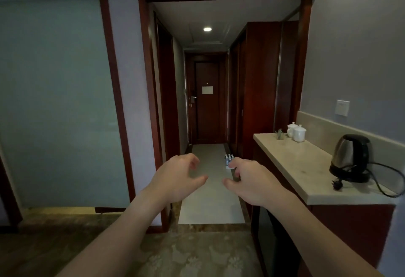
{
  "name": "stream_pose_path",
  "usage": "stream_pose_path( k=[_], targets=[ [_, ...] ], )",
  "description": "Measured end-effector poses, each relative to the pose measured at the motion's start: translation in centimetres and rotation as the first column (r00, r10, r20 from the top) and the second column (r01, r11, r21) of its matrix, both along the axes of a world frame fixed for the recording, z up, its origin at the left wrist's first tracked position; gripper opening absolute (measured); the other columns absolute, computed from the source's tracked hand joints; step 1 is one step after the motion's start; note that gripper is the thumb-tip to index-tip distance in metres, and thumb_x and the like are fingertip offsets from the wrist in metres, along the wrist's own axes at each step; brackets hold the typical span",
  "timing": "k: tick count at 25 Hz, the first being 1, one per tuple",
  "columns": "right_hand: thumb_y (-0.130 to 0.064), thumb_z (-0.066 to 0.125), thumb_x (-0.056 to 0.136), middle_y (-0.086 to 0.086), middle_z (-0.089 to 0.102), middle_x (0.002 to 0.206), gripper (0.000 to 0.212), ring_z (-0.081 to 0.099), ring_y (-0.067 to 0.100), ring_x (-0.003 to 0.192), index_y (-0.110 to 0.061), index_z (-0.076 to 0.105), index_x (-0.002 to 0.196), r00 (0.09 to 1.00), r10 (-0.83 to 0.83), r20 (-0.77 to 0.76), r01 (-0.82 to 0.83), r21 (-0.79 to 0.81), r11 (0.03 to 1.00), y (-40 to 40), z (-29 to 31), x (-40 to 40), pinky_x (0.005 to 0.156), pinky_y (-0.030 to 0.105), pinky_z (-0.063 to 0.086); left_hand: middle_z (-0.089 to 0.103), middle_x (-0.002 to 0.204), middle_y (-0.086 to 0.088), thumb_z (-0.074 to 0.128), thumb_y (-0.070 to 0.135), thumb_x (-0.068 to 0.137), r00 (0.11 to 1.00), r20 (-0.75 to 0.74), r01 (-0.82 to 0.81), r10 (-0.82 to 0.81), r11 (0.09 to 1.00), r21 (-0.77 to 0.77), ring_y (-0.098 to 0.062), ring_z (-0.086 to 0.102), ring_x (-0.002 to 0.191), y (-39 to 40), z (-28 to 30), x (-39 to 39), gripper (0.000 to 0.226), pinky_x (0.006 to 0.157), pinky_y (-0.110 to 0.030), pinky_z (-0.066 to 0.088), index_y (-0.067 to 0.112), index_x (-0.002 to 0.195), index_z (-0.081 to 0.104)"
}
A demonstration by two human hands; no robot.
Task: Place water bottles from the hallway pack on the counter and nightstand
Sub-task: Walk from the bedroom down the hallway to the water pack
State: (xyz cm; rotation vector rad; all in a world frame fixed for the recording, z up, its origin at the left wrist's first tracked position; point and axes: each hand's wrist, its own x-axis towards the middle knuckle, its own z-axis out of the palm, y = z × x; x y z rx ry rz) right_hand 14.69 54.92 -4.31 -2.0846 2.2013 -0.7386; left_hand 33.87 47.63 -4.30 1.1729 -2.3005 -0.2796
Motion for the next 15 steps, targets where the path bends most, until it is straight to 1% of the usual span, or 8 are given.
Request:
stream_pose_path(
  k=[2, 4, 6, 10, 13, 15],
  targets=[
    [-0.051, 0.059, 0.090, -0.003, 0.065, 0.110, 0.056, 0.064, 0.013, 0.091, -0.023, 0.050, 0.137, 1.000, 0.020, 0.003, -0.020, 0.014, 1.000, -5.9, 0.8, -3.0, 0.081, 0.034, 0.057, 0.061, 0.116, 0.015, 0.061, 0.053, 0.087, 0.999, 0.005, -0.035, 0.035, 0.999, -0.024, -0.006, 0.057, 0.107, -4.7, 1.1, -2.5, 0.049, 0.093, -0.029, 0.052, 0.029, 0.129, 0.054],
    [-0.050, 0.059, 0.091, 0.000, 0.066, 0.118, 0.056, 0.064, 0.017, 0.100, -0.021, 0.049, 0.138, 0.999, 0.046, 0.024, -0.046, 0.032, 0.998, -11.4, 1.3, -4.8, 0.087, 0.036, 0.056, 0.058, 0.114, 0.018, 0.061, 0.053, 0.087, 0.997, -0.009, -0.070, 0.070, 0.997, -0.030, -0.003, 0.056, 0.107, -9.2, 1.5, -4.0, 0.048, 0.090, -0.024, 0.050, 0.029, 0.128, 0.055],
    [-0.049, 0.059, 0.091, 0.000, 0.065, 0.121, 0.055, 0.063, 0.018, 0.105, -0.021, 0.050, 0.138, 0.995, 0.094, 0.046, -0.096, 0.048, 0.994, -16.8, 1.5, -5.7, 0.088, 0.035, 0.055, 0.058, 0.115, 0.018, 0.062, 0.053, 0.086, 0.994, -0.026, -0.103, 0.102, 0.994, -0.024, -0.003, 0.056, 0.107, -14.1, 1.3, -5.1, 0.047, 0.088, -0.021, 0.049, 0.030, 0.126, 0.055],
    [-0.049, 0.059, 0.092, -0.003, 0.066, 0.117, 0.049, 0.063, 0.016, 0.101, -0.023, 0.053, 0.134, 0.988, 0.152, 0.035, -0.154, 0.075, 0.985, -27.6, 0.7, -7.6, 0.081, 0.028, 0.053, 0.061, 0.118, 0.015, 0.062, 0.053, 0.087, 0.990, -0.026, -0.142, 0.142, 0.990, -0.002, -0.003, 0.056, 0.106, -24.8, 0.2, -7.5, 0.048, 0.089, -0.024, 0.051, 0.029, 0.127, 0.056],
    [-0.050, 0.059, 0.091, -0.001, 0.064, 0.124, 0.054, 0.063, 0.017, 0.106, -0.023, 0.050, 0.137, 0.993, 0.116, 0.031, -0.118, 0.077, 0.990, -37.2, -0.8, -10.2, 0.084, 0.030, 0.054, 0.061, 0.117, 0.014, 0.062, 0.053, 0.087, 0.990, -0.051, -0.131, 0.131, 0.991, -0.002, -0.004, 0.057, 0.106, -34.2, -1.1, -9.7, 0.048, 0.090, -0.026, 0.053, 0.028, 0.127, 0.057],
    [-0.053, 0.059, 0.090, -0.002, 0.063, 0.125, 0.057, 0.063, 0.018, 0.107, -0.024, 0.048, 0.138, 0.996, 0.084, 0.029, -0.087, 0.085, 0.993, -44.2, -1.6, -11.9, 0.086, 0.032, 0.054, 0.062, 0.116, 0.014, 0.062, 0.053, 0.086, 0.992, -0.051, -0.114, 0.114, 0.993, 0.000, -0.005, 0.057, 0.106, -41.2, -1.6, -11.2, 0.049, 0.092, -0.029, 0.054, 0.027, 0.127, 0.056]
  ],
)
